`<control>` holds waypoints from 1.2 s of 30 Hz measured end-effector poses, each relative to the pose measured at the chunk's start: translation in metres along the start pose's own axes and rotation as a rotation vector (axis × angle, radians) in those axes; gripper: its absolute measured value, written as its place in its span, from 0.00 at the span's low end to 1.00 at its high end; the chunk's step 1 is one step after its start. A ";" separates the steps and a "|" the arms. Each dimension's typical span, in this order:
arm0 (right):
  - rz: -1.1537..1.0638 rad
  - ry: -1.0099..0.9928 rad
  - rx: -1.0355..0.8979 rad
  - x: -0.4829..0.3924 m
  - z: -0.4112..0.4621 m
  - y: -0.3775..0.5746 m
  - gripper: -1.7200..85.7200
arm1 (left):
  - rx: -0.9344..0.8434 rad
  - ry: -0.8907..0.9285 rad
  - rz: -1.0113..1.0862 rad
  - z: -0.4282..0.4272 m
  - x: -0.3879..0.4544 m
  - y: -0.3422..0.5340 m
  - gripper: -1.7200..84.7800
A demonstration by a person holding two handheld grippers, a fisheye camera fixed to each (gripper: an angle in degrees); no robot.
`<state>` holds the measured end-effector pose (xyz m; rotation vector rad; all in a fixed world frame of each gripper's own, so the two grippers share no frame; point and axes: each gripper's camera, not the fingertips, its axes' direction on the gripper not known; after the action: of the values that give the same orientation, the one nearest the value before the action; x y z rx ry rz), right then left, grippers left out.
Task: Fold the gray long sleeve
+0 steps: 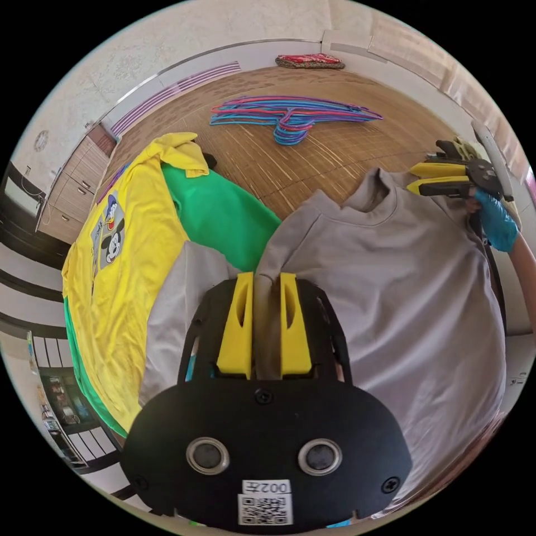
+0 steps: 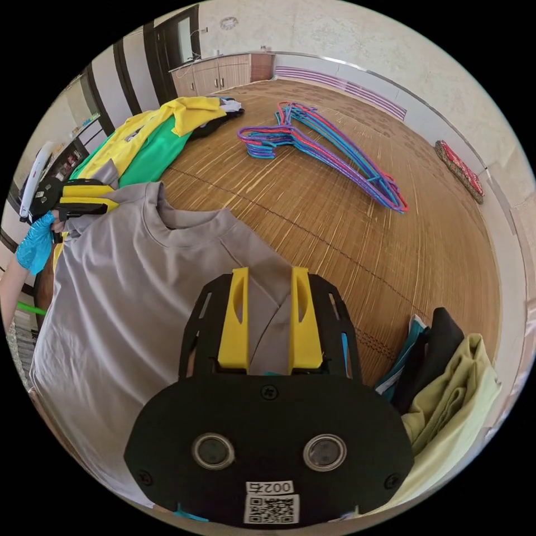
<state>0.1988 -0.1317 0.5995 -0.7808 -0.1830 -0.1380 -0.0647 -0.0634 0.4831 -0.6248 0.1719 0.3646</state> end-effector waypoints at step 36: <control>0.008 0.016 0.074 0.028 -0.001 -0.130 0.10 | 0.032 0.086 0.033 0.021 -0.020 -0.172 0.05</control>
<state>0.2014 -0.2249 0.6939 -0.7062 -0.1686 -0.1289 -0.0163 -0.1855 0.5977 -0.6072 0.2701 0.3661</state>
